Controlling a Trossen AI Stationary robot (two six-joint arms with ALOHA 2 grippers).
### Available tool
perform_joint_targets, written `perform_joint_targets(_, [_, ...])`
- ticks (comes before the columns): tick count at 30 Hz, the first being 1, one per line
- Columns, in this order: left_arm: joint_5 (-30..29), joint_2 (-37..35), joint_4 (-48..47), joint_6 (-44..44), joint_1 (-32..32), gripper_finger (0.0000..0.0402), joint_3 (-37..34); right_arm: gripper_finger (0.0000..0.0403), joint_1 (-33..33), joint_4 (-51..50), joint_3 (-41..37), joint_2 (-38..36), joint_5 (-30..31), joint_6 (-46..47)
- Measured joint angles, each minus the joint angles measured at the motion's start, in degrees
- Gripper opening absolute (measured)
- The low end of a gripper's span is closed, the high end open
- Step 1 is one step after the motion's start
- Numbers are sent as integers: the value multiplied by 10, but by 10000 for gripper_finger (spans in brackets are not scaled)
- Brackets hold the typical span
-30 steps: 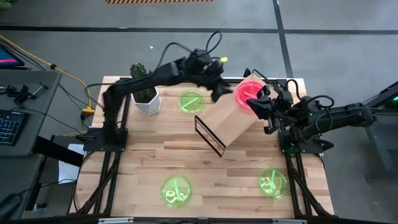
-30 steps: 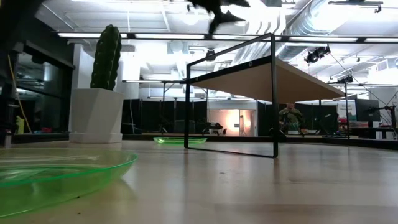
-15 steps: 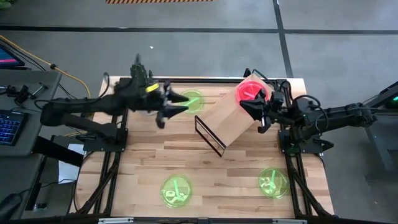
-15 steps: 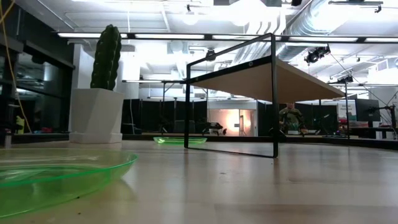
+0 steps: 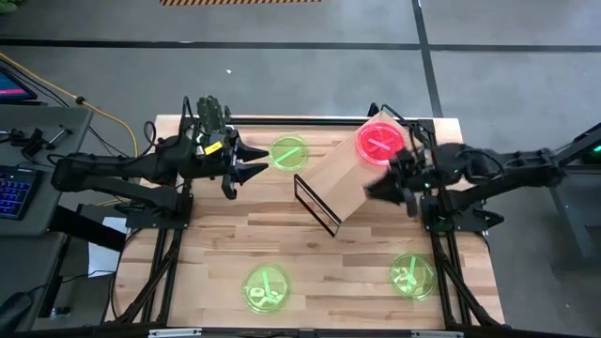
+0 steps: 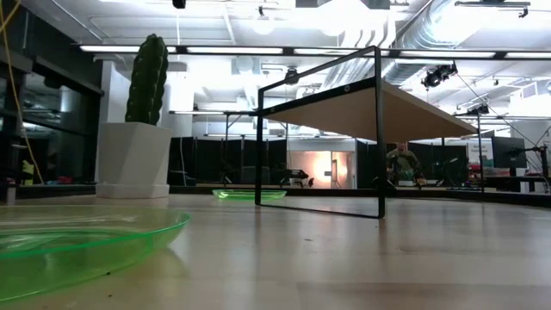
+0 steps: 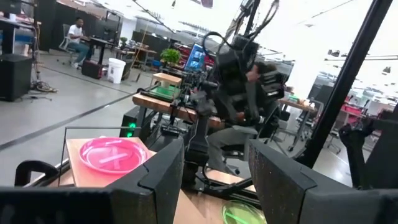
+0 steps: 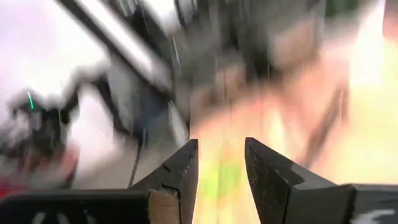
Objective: Place and stack plates onto a shelf
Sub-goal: Put the bottom right green plate on the shelf
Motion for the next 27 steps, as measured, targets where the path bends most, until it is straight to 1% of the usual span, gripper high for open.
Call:
perform_joint_targets(2, [0, 0, -3, 1, 0, 170, 0, 114, 34, -166, 62, 24, -26, 73])
perform_joint_targets(4, [0, 0, -8, 5, 0, 170, 0, 114, 79, -295, 103, 49, -27, 144])
perform_joint_targets(6, [0, 0, -14, 5, 0, 170, 0, 114, 129, -376, 114, 74, -26, 208])
perform_joint_targets(9, [0, 0, -21, 5, 0, 170, 0, 114, 203, -433, 90, 109, -27, 280])
perform_joint_targets(12, [0, 0, -23, 5, 0, 170, 0, 114, 265, -440, 28, 140, -40, 340])
perform_joint_targets(16, [0, 0, -28, 5, 0, 170, 0, 114, 315, -426, -84, 171, -102, 421])
perform_joint_targets(17, [0, 0, -27, 5, 0, 170, 0, 114, 319, -414, -109, 174, -115, 438])
perform_joint_targets(20, [1, 0, -28, 5, 0, 170, 0, 114, 319, -370, -169, 172, -109, 470])
perform_joint_targets(23, [1, 0, -29, 5, 0, 170, 0, 114, 308, -339, -209, 173, -105, 481])
perform_joint_targets(27, [1, 0, -30, 5, 0, 170, 0, 114, 301, -298, -255, 173, -130, 485])
